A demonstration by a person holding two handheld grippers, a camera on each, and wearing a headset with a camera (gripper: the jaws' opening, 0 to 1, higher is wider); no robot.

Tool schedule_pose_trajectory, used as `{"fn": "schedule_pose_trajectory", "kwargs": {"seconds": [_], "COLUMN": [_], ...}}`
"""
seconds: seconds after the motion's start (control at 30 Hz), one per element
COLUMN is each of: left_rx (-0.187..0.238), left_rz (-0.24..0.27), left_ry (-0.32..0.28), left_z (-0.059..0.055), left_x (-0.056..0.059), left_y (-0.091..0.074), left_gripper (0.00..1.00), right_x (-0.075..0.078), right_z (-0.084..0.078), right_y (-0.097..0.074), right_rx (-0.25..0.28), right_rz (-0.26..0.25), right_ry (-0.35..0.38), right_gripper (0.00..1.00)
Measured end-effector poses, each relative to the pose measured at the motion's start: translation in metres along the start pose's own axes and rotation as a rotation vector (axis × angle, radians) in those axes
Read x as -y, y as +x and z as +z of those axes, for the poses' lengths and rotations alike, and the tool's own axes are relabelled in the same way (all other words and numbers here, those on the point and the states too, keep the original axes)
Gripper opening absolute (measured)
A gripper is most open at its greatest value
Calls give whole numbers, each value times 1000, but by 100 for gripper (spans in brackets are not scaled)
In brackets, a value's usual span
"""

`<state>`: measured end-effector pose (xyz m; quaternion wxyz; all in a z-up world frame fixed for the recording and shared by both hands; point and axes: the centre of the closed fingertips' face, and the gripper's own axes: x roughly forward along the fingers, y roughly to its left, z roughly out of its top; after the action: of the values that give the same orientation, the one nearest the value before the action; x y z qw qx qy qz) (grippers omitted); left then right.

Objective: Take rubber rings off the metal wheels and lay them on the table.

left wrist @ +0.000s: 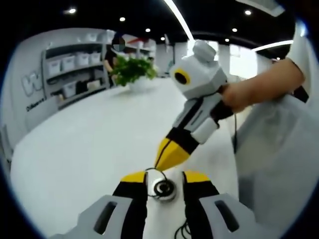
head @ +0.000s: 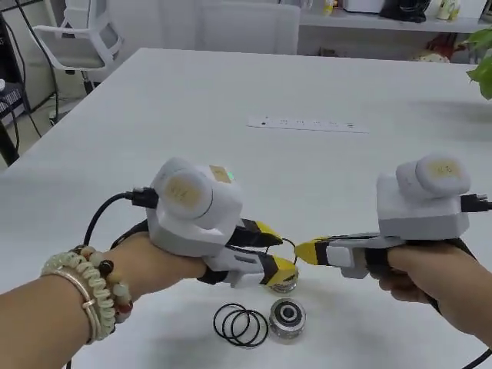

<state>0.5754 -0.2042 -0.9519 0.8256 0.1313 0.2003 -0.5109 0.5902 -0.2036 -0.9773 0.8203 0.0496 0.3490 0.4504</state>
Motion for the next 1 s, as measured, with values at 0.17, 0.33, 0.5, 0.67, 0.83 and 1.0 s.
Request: {"fn": "schedule_pose_trajectory", "kwargs": {"seconds": [0.17, 0.33, 0.5, 0.67, 0.83, 1.0], "left_rx": [23, 14, 4, 32, 49, 19], "left_rz": [7, -23, -88, -51, 15, 69], "left_ry": [19, 27, 24, 36, -33, -88], "left_z": [15, 23, 31, 31, 7, -23], "left_x": [-3, 0, 14, 13, 11, 14], "left_y": [-12, -25, -47, -76, -106, -127], "left_gripper": [34, 39, 42, 46, 47, 49], "right_x": [-9, -17, -30, -47, -64, -70], "right_z": [6, 4, 5, 4, -5, -17], "right_y": [2, 4, 7, 10, 13, 15], "right_rx": [16, 6, 4, -9, -51, -108], "right_rz": [35, 64, 116, 169, 226, 266], "right_ry": [5, -5, -6, -22, -36, -49], "right_gripper": [0, 0, 0, 0, 0, 0]}}
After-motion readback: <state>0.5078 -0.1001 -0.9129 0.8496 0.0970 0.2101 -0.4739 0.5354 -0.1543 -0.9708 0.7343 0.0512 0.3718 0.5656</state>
